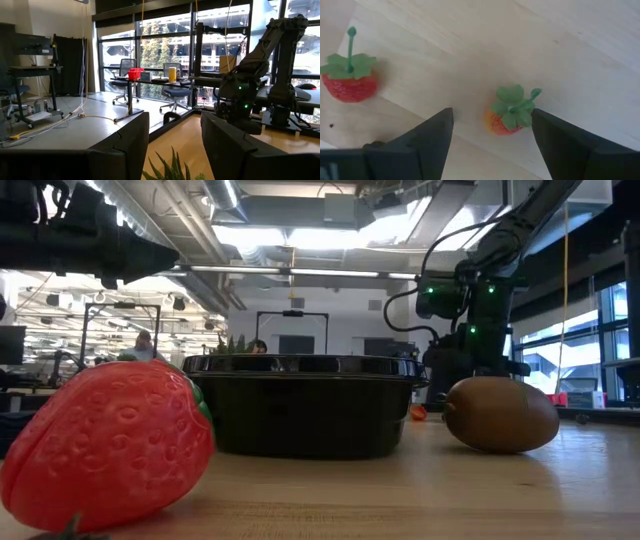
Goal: Pick and placing Produce into tupperware
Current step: Put the red strawberry into the black bin
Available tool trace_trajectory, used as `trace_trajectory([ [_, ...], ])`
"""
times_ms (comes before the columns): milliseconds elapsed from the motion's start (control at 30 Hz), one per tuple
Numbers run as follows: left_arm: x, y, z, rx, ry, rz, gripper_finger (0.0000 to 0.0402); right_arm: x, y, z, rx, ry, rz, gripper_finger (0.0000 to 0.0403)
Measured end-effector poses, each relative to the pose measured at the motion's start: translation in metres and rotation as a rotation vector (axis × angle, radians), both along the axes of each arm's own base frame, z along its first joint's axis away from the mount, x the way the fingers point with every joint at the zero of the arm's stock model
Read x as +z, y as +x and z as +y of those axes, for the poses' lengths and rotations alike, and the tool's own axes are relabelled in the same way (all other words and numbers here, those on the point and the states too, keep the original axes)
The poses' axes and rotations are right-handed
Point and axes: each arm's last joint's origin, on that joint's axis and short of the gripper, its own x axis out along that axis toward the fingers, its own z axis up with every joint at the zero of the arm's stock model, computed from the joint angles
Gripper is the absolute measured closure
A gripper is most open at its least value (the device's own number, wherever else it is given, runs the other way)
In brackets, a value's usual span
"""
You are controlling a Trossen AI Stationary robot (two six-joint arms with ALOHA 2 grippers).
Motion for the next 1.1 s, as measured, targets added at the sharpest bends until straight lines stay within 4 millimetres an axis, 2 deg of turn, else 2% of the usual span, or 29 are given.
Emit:
trace_trajectory([
  [600,0.000,0.000,0.000,0.000,0.000,0.000,0.0230,-0.001,0.000,-0.001,-0.001,-0.005,-0.003,0.0283],
  [833,0.000,0.000,0.000,0.000,0.000,0.000,0.0230,0.003,-0.001,0.000,0.021,-0.009,-0.013,0.0285],
  [933,0.000,0.000,0.000,0.000,0.000,0.000,0.0230,0.014,0.000,0.005,0.040,0.003,-0.038,0.0282],
  [1100,0.000,0.000,0.000,0.000,0.000,0.000,0.0230,0.049,0.020,0.017,0.134,0.000,-0.190,0.0290],
])
